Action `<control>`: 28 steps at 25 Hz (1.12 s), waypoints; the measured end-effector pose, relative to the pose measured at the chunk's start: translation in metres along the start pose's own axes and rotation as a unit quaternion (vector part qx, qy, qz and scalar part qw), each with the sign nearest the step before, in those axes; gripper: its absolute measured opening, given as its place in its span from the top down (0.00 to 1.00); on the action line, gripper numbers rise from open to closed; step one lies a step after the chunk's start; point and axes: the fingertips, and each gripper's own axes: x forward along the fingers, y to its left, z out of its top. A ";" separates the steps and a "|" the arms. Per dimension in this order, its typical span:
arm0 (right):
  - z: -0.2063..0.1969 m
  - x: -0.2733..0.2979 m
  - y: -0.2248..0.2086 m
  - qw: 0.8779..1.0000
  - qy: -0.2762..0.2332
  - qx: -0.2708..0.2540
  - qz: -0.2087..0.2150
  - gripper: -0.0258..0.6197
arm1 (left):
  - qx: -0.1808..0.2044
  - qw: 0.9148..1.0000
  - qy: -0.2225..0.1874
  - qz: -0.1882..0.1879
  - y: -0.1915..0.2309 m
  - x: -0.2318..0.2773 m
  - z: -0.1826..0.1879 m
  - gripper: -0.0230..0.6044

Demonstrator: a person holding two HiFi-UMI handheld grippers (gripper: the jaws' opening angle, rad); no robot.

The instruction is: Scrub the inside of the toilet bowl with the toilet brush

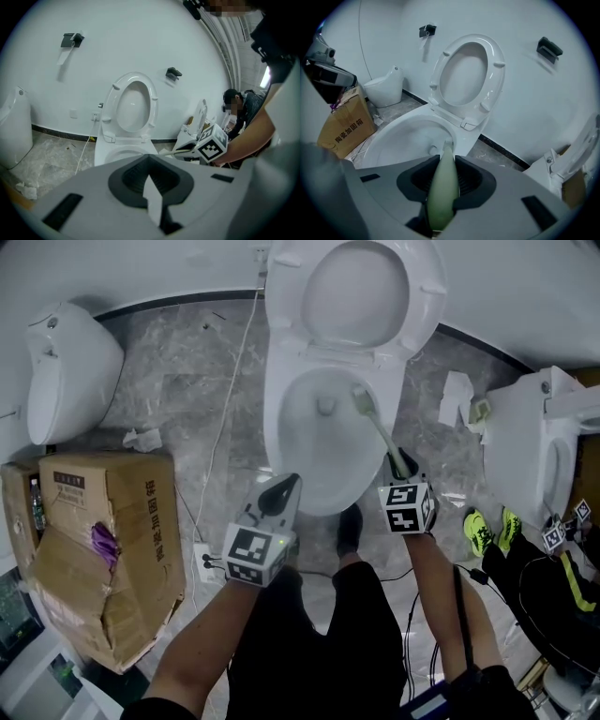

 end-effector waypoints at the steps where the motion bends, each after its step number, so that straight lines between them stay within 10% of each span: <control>1: -0.003 -0.003 0.001 1.000 0.001 0.000 0.002 0.80 | 0.002 1.000 0.002 -0.001 -0.002 -0.001 0.000 0.95; 28: -0.082 -0.085 0.086 0.995 0.043 -0.025 0.090 0.80 | 0.012 1.000 -0.005 0.015 -0.016 -0.020 0.008 0.95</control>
